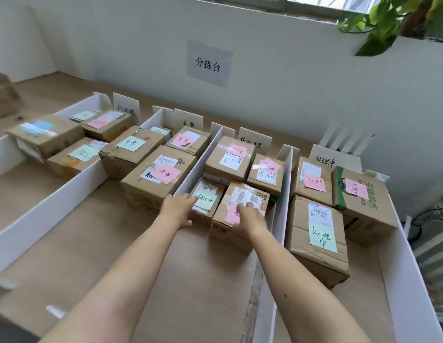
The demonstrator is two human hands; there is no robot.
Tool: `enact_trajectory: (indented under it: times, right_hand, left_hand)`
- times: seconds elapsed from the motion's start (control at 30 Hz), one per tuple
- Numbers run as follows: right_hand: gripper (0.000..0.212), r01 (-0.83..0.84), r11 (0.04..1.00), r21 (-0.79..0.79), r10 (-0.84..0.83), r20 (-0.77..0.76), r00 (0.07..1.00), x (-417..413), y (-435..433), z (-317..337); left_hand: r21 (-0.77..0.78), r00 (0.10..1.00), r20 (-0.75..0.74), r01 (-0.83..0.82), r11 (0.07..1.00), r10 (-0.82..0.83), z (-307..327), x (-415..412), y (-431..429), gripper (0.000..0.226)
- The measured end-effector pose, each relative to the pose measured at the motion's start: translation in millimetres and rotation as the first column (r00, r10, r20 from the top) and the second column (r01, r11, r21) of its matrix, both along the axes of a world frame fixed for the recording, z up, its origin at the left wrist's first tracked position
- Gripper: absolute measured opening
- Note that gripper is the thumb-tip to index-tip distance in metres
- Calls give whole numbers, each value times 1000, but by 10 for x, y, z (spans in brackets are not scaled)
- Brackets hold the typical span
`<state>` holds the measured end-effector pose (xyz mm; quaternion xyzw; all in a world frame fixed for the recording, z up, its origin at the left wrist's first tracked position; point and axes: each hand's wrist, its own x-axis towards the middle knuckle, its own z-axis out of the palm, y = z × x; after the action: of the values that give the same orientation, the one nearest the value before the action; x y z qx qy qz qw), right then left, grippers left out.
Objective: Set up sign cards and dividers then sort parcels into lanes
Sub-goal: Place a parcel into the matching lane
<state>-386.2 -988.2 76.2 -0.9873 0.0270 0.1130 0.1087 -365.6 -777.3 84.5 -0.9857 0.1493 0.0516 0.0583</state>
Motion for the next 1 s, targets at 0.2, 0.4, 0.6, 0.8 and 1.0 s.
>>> enact_trajectory:
  times: [0.2,0.4,0.6,0.8,1.0]
  right_hand:
    - [46,-212,975,68,205,100,974,73,741,221]
    - [50,-381,922,74,364,176,915,133,1567,392]
    - [53,-510,859,48,488,223,844,60,2565,491]
    - [63,-642,766,40,611,268,745,-39,3646,683]
    - [67,-737,674,-49,716,292,634,-78,4640,1039]
  left_hand:
    - [78,975,113,-203,976,194,321,-190,786,77]
    - [80,914,173,-384,920,366,496,-495,1530,85]
    - [79,824,213,-551,831,525,608,-873,2426,83]
    - [75,700,288,-697,713,653,810,-1247,3539,101]
    - [-24,571,295,-797,603,766,1102,-1648,4649,92]
